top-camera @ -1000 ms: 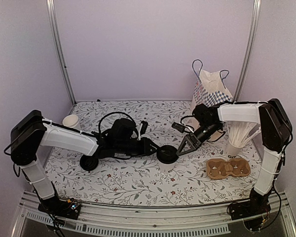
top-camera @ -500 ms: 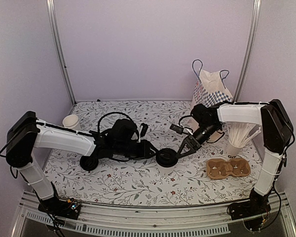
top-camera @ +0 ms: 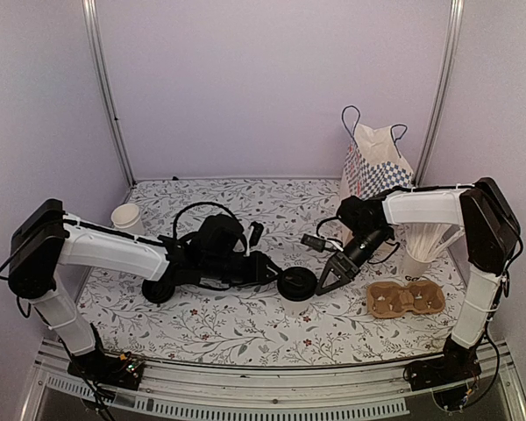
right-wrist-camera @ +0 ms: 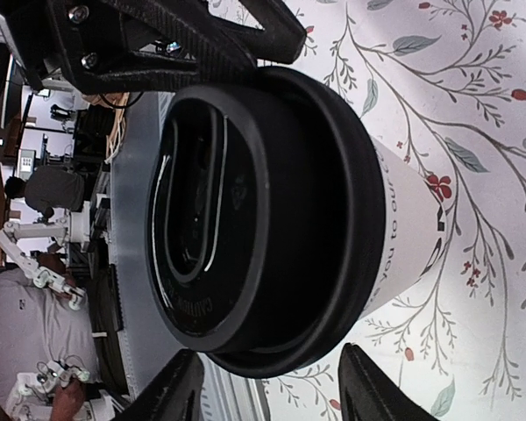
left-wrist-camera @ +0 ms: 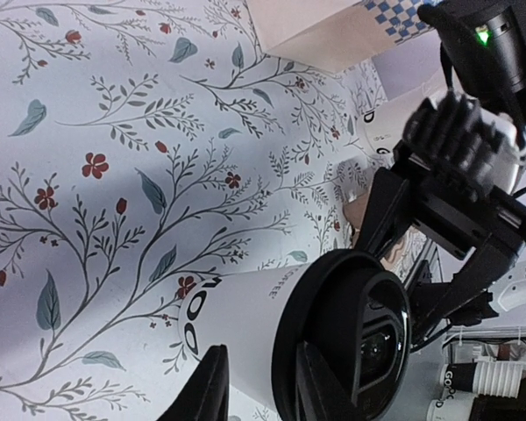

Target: Pack the takeout coffee

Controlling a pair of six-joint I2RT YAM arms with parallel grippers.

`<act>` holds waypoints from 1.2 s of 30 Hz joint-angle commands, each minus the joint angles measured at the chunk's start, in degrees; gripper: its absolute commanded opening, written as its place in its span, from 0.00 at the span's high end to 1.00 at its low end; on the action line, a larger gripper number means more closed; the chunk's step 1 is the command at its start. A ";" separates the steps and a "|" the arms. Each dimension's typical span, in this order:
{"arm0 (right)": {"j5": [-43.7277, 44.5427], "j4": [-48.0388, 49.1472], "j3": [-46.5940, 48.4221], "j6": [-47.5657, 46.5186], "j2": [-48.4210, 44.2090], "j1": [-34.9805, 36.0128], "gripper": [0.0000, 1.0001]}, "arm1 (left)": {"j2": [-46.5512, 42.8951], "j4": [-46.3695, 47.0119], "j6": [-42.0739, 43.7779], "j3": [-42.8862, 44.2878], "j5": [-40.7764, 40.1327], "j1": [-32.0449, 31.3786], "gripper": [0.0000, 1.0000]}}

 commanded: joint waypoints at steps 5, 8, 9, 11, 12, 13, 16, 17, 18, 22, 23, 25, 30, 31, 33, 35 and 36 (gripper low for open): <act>0.79 1.82 2.30 2.62 1.99 0.15 0.50 | 3.10 -13.04 -0.23 -3.93 0.22 -2.33 0.72; -0.14 1.49 2.95 2.81 2.71 0.10 0.49 | 3.21 -13.07 -0.42 -3.91 0.30 -2.55 0.72; -0.84 1.16 3.11 2.73 2.94 0.14 0.48 | 3.27 -13.03 -0.42 -3.85 0.30 -2.59 0.72; -1.99 0.37 3.19 2.14 3.07 -0.09 0.47 | 3.27 -13.03 -0.35 -3.59 0.47 -2.61 0.72; -2.49 0.17 3.16 1.89 3.08 -0.18 0.46 | 3.29 -13.02 -0.33 -3.52 0.54 -2.61 0.72; -2.89 -0.06 3.10 1.64 3.08 -0.25 0.45 | 3.34 -13.03 -0.33 -3.43 0.57 -2.65 0.72; -3.94 -0.29 3.17 1.39 3.14 -0.62 0.43 | 3.27 -13.02 -0.34 -3.40 0.57 -2.78 0.72; -3.99 -0.30 3.30 1.35 3.30 -0.64 0.42 | 3.29 -13.02 -0.33 -3.40 0.57 -2.79 0.72; -4.15 -0.34 3.46 1.45 3.66 -0.72 0.42 | 3.36 -13.02 -0.39 -3.40 0.57 -2.82 0.72; -4.77 -0.92 4.48 1.19 4.89 -0.82 0.41 | 3.53 -13.08 -0.29 -3.49 0.68 -2.86 0.72; -4.33 -0.79 4.56 1.27 5.13 -0.82 0.41 | 3.53 -13.07 -0.34 -3.56 0.66 -2.94 0.72; -2.44 0.09 4.46 2.21 5.53 -0.78 0.44 | 3.45 -13.03 -0.34 -3.66 0.55 -2.93 0.72; 8.27 4.87 1.28 7.28 6.48 -0.82 0.58 | 4.07 -12.91 -0.61 -4.37 0.50 -3.02 0.72; 10.83 5.63 0.54 8.18 6.96 -0.82 0.62 | 4.33 -12.96 -0.94 -4.82 0.48 -3.04 0.73; 16.39 7.04 -0.89 9.56 8.70 -0.82 0.70 | 5.13 -12.95 -1.29 -6.39 0.40 -2.94 0.75; 21.59 7.64 -1.36 10.44 10.35 -0.76 0.76 | 6.52 -12.40 -1.30 -8.19 0.53 -2.47 0.80; 23.28 7.79 -1.32 10.45 10.90 -0.75 0.76 | 7.39 -11.59 -1.32 -9.07 1.09 -2.05 0.81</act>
